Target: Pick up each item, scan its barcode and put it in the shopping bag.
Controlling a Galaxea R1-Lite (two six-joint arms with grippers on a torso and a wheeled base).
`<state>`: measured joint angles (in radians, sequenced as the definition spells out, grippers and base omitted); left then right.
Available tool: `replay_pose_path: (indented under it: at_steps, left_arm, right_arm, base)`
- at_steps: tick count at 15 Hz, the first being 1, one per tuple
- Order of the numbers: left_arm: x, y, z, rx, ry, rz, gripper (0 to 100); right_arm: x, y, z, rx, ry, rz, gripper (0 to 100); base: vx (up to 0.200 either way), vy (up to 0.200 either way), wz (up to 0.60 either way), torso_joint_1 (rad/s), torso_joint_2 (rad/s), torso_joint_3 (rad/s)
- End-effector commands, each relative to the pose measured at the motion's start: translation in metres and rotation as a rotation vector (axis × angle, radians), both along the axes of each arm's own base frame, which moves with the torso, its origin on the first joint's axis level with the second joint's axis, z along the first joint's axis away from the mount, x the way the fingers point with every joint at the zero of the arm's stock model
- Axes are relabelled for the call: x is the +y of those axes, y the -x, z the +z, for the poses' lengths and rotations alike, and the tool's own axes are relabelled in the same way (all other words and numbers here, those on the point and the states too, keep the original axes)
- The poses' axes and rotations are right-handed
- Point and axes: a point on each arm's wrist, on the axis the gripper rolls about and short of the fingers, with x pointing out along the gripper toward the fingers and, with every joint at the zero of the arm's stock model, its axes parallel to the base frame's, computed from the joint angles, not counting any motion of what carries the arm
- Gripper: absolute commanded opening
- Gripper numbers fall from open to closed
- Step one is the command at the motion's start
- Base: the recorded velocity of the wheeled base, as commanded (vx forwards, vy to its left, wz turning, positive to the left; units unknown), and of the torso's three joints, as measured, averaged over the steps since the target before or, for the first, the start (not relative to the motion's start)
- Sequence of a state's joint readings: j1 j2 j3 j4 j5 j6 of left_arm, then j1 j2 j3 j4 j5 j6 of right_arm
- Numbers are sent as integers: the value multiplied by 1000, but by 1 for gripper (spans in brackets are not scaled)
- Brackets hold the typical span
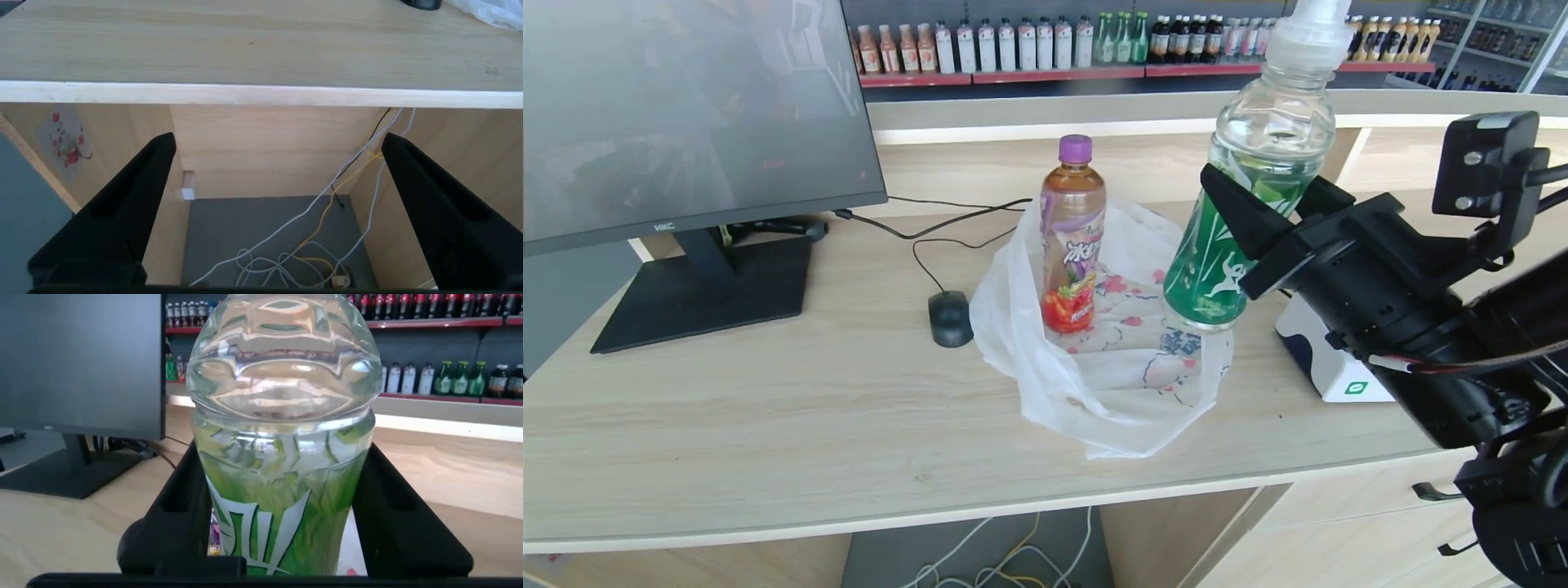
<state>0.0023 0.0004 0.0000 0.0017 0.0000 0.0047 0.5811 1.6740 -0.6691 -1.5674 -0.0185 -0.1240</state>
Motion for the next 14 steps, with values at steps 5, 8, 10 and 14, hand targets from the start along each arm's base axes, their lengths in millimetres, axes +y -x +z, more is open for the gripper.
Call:
replay_pose_path:
  at_steps: [5, 8, 10, 14]
  left_arm:
    - [0, 0, 0, -1, 0, 1, 100]
    - [0, 0, 0, -1, 0, 1, 100]
    - [0, 0, 0, -1, 0, 1, 100]
    - [0, 0, 0, -1, 0, 1, 100]
  right_arm:
    - [11, -23, -26, 73, 47, -12, 0]
    - [19, -36, -29, 71, 44, -13, 0]
    - [23, -41, -31, 71, 45, -13, 0]
    - [26, -55, -39, 84, 53, -27, 0]
  base:
    - [0, 0, 0, 0, 0, 0]
    - [0, 0, 0, 0, 0, 0]
    - [0, 0, 0, 0, 0, 0]
    - [0, 0, 0, 0, 0, 0]
